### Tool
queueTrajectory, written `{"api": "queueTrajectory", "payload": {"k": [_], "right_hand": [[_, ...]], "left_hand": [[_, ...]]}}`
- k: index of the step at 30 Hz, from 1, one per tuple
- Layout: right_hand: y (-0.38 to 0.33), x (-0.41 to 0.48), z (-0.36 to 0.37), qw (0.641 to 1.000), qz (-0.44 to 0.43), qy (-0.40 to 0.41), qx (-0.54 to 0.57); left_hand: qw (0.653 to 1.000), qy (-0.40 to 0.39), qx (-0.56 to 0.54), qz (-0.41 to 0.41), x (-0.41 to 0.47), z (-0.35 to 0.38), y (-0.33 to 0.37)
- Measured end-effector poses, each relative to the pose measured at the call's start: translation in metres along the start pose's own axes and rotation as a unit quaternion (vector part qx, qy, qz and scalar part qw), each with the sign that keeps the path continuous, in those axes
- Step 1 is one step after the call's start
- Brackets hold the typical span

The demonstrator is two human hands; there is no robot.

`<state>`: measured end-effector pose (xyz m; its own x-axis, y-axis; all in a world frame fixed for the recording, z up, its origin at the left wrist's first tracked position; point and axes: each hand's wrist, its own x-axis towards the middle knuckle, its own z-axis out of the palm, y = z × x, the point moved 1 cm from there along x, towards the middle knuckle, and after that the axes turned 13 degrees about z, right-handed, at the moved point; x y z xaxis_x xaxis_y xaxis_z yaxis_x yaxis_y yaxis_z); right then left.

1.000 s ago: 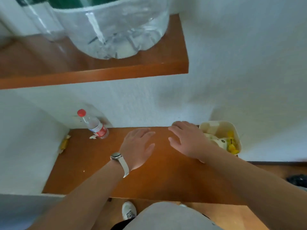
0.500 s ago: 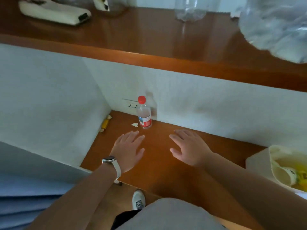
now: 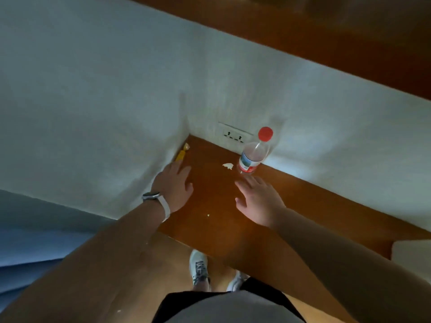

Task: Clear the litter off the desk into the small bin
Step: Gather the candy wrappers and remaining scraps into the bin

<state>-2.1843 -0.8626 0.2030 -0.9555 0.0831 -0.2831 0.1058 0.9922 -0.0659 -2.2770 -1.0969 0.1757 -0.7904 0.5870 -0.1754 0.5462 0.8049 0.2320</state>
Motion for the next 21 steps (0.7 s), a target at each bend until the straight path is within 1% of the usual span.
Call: {"api": "queueTrajectory", "payload": {"k": [7, 12, 16, 18, 21], "right_hand": [[-0.031, 0.054, 0.02, 0.999, -0.01, -0.028, -0.025], [-0.038, 0.088, 0.034, 0.997, 0.055, -0.055, 0.001], [-0.04, 0.104, 0.047, 0.987, 0.116, -0.09, 0.066], [-0.038, 0.106, 0.05, 0.988, 0.116, -0.076, 0.066], [-0.031, 0.102, 0.054, 0.995, 0.079, -0.034, 0.042]], "left_hand": [[0.998, 0.003, -0.041, -0.041, 0.046, 0.026, -0.02], [0.997, 0.021, -0.053, -0.043, 0.059, 0.046, -0.022], [0.997, 0.051, -0.043, -0.03, 0.056, 0.053, -0.03], [0.997, 0.068, -0.038, -0.019, 0.054, 0.057, -0.033], [0.994, 0.099, -0.046, -0.01, 0.056, 0.058, -0.031]]}}
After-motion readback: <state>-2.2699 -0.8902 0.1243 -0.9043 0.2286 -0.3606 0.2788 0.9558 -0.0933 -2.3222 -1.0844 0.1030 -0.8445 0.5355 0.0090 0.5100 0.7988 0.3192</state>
